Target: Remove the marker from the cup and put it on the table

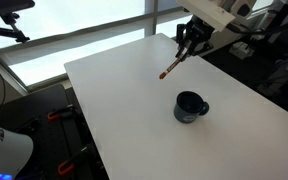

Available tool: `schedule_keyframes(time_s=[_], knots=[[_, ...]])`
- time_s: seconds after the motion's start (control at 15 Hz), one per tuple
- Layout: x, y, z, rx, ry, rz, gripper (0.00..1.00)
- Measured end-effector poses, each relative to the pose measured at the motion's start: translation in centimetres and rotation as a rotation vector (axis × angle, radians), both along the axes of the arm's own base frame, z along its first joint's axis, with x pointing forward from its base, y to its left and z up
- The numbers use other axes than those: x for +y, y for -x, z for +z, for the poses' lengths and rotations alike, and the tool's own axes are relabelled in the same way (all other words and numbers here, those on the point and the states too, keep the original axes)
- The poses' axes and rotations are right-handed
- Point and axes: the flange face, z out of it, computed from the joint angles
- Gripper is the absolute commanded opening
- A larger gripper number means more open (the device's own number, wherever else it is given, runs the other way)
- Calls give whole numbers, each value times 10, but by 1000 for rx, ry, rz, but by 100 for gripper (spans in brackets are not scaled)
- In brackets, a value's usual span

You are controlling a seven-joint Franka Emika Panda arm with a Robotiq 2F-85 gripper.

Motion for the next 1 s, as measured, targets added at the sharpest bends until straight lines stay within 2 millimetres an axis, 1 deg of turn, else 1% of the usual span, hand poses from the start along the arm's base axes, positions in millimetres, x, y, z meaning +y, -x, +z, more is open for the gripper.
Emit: schedule_keyframes(time_s=[0.4, 0.6, 0.8, 1.0], knots=[[21, -22, -54, 111, -46, 68, 5], [32, -30, -78, 158, -50, 93, 5], [37, -37, -99, 202, -34, 121, 5], [39, -41, -120, 242, -12, 145, 5]])
